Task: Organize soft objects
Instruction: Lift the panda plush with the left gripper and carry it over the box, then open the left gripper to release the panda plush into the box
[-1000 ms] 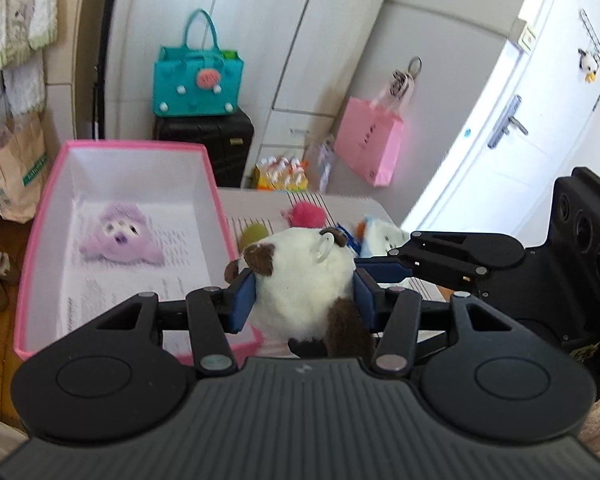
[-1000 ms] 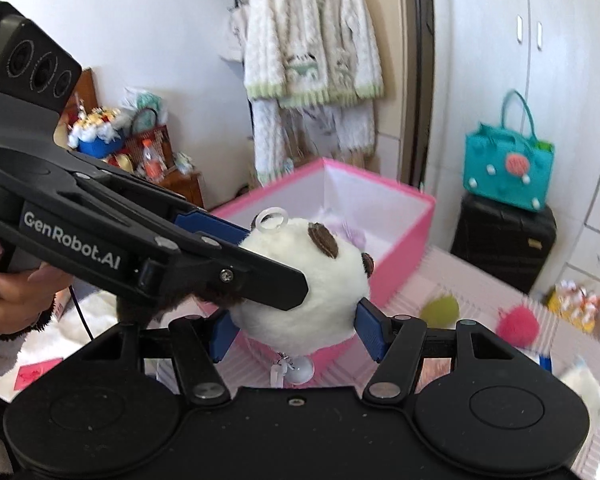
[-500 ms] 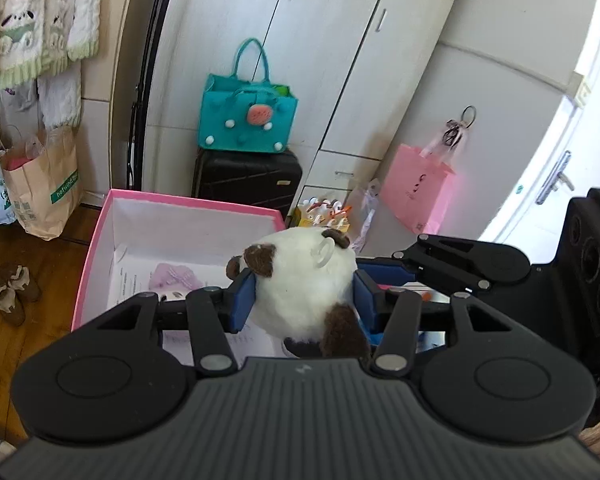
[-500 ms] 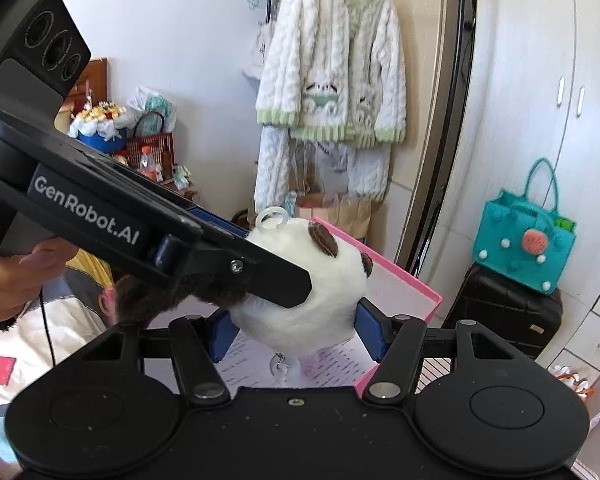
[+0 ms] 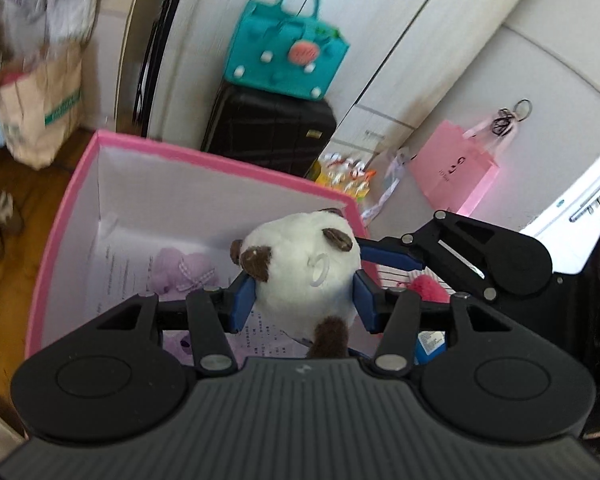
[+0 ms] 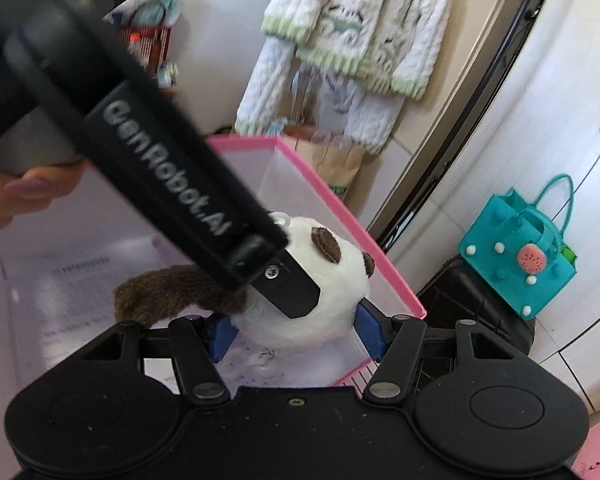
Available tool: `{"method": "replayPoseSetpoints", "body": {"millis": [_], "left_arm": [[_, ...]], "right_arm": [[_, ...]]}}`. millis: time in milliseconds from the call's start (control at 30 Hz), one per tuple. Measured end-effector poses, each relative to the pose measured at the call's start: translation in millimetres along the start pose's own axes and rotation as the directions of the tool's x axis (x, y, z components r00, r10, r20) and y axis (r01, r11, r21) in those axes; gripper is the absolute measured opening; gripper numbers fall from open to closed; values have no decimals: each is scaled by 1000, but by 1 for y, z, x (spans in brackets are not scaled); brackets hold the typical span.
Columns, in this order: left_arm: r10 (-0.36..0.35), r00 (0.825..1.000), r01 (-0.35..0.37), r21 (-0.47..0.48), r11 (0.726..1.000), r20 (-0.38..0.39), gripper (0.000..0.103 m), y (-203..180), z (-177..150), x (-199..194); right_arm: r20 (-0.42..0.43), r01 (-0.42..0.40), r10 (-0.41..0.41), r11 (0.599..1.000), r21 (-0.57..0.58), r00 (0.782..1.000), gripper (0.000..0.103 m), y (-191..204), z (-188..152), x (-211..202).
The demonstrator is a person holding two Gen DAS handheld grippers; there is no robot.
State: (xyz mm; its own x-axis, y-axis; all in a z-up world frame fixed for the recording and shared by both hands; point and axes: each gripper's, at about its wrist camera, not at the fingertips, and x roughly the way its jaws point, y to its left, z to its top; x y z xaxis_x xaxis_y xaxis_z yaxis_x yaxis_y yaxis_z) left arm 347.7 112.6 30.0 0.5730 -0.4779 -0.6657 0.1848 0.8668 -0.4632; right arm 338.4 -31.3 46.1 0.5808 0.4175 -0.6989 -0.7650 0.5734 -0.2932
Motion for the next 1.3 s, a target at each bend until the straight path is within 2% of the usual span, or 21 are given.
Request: {"method": "replayPoseSetpoints", "body": {"millis": [200, 367, 467, 667, 833, 933, 1000, 1067, 1200, 1300], "left_arm": [[-15, 998, 11, -59, 998, -57, 49, 16, 0, 19], [39, 995, -43, -46, 998, -96, 48, 13, -5, 27], [76, 991, -81, -43, 996, -110, 47, 15, -6, 26], [98, 990, -105, -62, 993, -103, 46, 24, -4, 21], [130, 985, -138, -70, 988, -109, 46, 21, -2, 33], [109, 987, -118, -74, 990, -116, 45, 17, 0, 41], [71, 990, -83, -99, 992, -124, 46, 17, 0, 45], [68, 989, -81, -102, 992, -129, 48, 15, -2, 44], [147, 986, -149, -29, 988, -81, 55, 1, -6, 25], [179, 983, -176, 65, 982, -43, 56, -16, -12, 0]], "right_arm": [[-73, 13, -16, 999, -46, 997, 67, 6, -1, 18], [-118, 26, -37, 995, -93, 992, 66, 16, -1, 26], [-133, 9, -22, 995, -100, 991, 66, 23, 1, 30], [-91, -11, 2, 995, -96, 996, 66, 27, 4, 31], [-75, 17, -25, 995, -103, 997, 66, 29, 1, 21], [-65, 45, -51, 994, -103, 997, 66, 31, -6, 6], [-52, 58, -63, 994, -94, 997, 66, 32, -9, -5], [-26, 62, -64, 995, -79, 998, 66, 29, -14, -15], [16, 63, -63, 998, -30, 998, 67, 25, -19, -34], [33, 30, -32, 998, 51, 999, 67, 18, -24, -49]]}}
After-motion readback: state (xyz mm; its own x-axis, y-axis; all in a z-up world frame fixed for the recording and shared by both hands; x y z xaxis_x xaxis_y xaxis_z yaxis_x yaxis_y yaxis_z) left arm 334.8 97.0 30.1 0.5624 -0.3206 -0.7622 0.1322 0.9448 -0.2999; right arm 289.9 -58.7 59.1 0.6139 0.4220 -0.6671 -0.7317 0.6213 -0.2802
